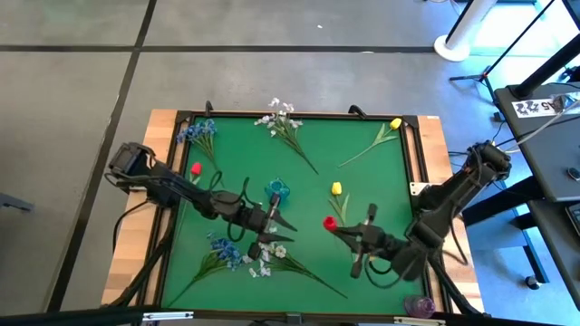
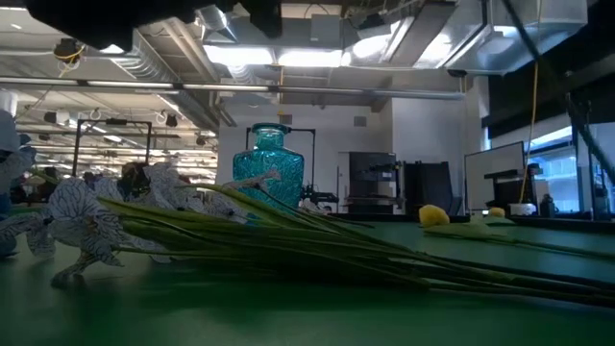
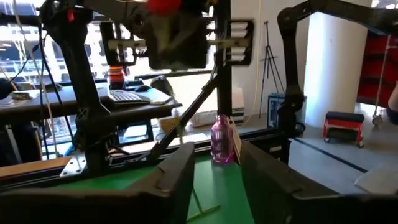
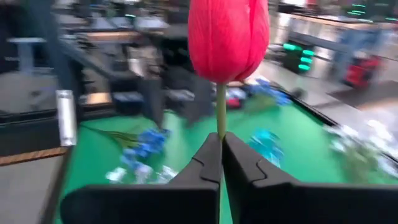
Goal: Sort flowers into vase by color
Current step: Put the red flower into the blue vase
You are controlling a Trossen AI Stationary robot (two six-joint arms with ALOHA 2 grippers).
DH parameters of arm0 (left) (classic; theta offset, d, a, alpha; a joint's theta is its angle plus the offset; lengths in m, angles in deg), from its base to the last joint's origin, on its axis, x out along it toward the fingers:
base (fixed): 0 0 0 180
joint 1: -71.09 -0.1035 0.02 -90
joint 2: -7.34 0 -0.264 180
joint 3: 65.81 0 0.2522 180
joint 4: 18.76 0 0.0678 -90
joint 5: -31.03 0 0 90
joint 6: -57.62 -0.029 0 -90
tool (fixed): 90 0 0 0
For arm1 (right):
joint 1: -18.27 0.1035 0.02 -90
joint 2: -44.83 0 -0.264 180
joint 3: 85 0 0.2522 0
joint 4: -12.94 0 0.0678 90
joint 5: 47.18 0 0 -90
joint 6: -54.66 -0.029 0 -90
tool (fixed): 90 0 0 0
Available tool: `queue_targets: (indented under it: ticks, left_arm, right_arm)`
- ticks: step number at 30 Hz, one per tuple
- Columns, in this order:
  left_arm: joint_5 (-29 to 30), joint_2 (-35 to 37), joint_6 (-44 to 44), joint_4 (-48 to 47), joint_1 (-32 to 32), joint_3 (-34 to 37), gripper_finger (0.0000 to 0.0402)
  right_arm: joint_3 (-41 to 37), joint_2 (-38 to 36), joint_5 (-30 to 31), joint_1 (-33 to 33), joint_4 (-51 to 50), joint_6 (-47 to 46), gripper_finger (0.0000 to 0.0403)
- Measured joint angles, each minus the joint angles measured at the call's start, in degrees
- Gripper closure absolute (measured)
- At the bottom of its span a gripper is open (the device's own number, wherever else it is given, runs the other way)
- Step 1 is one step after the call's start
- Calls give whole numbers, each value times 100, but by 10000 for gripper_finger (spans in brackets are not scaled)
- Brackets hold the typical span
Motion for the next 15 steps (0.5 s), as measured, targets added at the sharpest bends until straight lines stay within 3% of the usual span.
queue_targets:
  ticks: [4, 15]
  left_arm:
    - [-2, -24, 8, 149, 41, 0, 257]
    - [105, -26, 199, 485, 121, 0, 257]
  right_arm:
    - [0, 0, -983, -373, 1135, 938, 398]
    - [0, 192, -2607, -1263, 1966, 1616, 398]
